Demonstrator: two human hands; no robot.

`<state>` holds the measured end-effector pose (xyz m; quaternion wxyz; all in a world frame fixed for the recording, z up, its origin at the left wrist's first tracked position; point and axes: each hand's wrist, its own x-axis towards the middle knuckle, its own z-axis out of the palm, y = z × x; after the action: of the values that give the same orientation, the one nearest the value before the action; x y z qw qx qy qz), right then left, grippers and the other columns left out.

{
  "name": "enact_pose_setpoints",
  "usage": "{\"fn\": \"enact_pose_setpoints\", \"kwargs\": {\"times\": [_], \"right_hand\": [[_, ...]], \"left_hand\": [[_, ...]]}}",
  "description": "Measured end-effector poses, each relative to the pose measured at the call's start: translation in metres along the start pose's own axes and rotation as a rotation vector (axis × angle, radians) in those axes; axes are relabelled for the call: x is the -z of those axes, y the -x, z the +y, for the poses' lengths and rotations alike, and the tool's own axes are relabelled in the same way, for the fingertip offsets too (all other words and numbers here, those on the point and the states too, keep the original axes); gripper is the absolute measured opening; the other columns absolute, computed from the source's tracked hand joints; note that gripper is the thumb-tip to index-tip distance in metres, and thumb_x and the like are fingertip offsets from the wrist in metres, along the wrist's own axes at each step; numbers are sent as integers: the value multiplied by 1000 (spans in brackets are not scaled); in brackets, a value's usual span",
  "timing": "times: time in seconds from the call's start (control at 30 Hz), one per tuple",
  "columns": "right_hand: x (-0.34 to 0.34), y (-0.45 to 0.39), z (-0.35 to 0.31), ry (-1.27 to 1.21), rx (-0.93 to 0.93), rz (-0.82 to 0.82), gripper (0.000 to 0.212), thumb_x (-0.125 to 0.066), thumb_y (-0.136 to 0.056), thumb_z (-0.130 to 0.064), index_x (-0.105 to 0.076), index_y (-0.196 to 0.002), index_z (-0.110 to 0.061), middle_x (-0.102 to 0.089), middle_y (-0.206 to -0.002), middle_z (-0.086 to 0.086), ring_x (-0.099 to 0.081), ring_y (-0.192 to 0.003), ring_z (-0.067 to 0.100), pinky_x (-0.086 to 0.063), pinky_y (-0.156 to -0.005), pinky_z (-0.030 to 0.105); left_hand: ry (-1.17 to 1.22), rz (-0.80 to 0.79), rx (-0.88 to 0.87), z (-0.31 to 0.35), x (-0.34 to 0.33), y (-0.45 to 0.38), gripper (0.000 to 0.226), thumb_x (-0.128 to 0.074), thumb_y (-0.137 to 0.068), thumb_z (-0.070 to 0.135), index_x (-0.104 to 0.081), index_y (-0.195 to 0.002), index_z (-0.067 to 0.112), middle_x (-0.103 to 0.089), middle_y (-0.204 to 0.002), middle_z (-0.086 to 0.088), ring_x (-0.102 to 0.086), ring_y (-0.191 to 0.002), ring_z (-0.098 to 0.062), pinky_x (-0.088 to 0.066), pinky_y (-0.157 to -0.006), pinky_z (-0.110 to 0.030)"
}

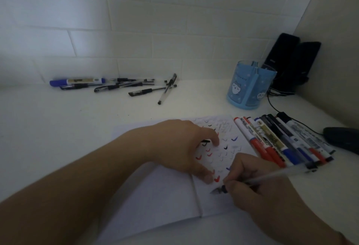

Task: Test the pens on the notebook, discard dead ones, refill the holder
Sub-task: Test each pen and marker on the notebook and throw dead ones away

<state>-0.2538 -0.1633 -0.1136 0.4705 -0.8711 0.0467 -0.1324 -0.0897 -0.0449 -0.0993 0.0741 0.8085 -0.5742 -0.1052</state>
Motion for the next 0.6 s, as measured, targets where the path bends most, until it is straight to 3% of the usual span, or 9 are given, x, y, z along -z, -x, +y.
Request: {"fn": "enact_pose_setpoints", "kwargs": {"times": [0.1,0.23,0.33,0.5,0.6], "right_hand": [[0,0,2,46,21,-19,18,-68,-73,-15,-57,-62,-23,-59,-48,-7,-50,-42,1,-33,-41,8],[0,0,1,84,24,-12,6,-60,-66,-29,-56,-62,-27,-58,-50,-9,-50,-43,1,-31,-42,7],[1,1,-1,116,18,18,4,-58,-67,-26,-54,-65,-26,-56,-49,-10,-47,-42,1,-28,-40,5],[0,2,2,95,73,53,15,-55,-63,-42,-53,-61,-27,-55,-49,-9,-45,-41,3,-30,-40,8],[1,2,3,50,57,26,8,-61,-68,-29,-57,-63,-24,-58,-50,-9,-49,-42,1,-32,-41,7]], "left_hand": [[0,-2,1,0,1,0,76,-66,-66,73,-38,-130,45,-59,-117,8,-55,-104,-14,-46,-91,-35],[-1,8,3,1,0,0,76,-67,-65,73,-38,-129,45,-60,-113,6,-55,-104,-16,-46,-90,-34],[-11,8,5,2,1,1,76,-67,-66,73,-38,-130,45,-60,-114,6,-55,-104,-15,-45,-90,-32],[-5,-2,9,3,2,2,75,-67,-66,73,-38,-130,45,-60,-114,7,-55,-103,-15,-46,-90,-33],[-8,-8,4,3,2,2,75,-67,-66,73,-38,-130,44,-60,-114,7,-56,-104,-15,-46,-90,-33]]}}
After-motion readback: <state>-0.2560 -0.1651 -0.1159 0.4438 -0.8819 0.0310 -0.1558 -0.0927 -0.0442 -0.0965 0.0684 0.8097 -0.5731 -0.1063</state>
